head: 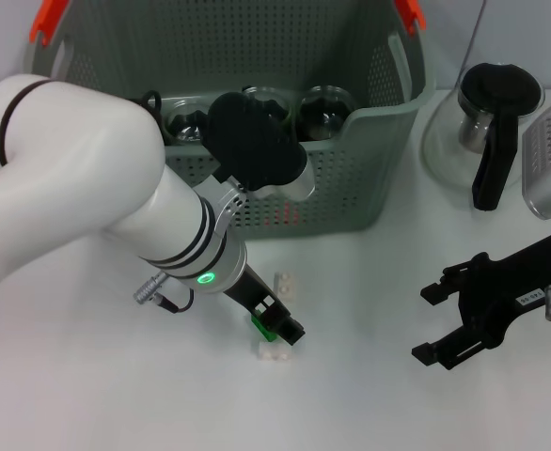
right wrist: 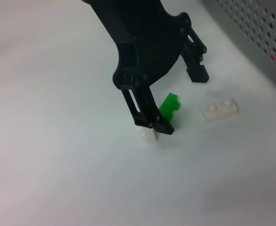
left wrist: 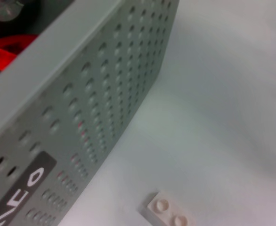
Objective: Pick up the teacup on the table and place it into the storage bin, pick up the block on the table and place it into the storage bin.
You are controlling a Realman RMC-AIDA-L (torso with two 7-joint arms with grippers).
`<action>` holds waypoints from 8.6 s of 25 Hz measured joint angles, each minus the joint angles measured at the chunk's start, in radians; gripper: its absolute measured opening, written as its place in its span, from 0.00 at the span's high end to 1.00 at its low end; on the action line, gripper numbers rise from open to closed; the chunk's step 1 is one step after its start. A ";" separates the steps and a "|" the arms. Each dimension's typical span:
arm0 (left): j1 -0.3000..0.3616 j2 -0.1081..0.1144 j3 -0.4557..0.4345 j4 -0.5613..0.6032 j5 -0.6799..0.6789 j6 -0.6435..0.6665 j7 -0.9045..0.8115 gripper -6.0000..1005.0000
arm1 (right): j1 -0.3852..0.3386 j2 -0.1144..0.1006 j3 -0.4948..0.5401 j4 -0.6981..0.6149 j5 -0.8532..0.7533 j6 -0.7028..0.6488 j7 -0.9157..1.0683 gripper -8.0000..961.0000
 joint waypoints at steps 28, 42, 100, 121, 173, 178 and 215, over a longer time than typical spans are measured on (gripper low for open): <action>0.007 0.000 0.022 0.002 0.040 0.018 0.038 0.13 | 0.007 0.000 0.000 0.012 -0.001 0.011 0.001 0.02; 0.006 0.000 0.022 0.003 0.038 0.021 0.043 0.14 | 0.007 0.000 0.000 0.012 0.001 0.016 0.000 0.02; -0.178 0.105 -0.724 0.074 -0.268 -0.013 0.242 0.59 | 0.003 0.000 0.023 0.012 -0.002 0.001 0.048 0.02; -0.023 0.024 -0.450 0.382 -0.334 0.555 0.733 0.07 | -0.003 -0.039 0.177 0.026 0.001 -0.178 0.064 0.02; -0.323 0.000 -0.050 -0.348 -0.027 -0.068 0.707 0.20 | -0.068 -0.098 0.236 0.130 -0.007 -0.142 0.014 0.02; -0.319 -0.003 -0.031 -0.357 -0.031 -0.075 0.706 0.20 | -0.068 -0.097 0.234 0.131 -0.007 -0.133 0.014 0.02; -0.348 -0.003 -0.015 -0.395 -0.036 -0.073 0.646 0.46 | -0.071 -0.089 0.224 0.141 -0.007 -0.116 0.001 0.02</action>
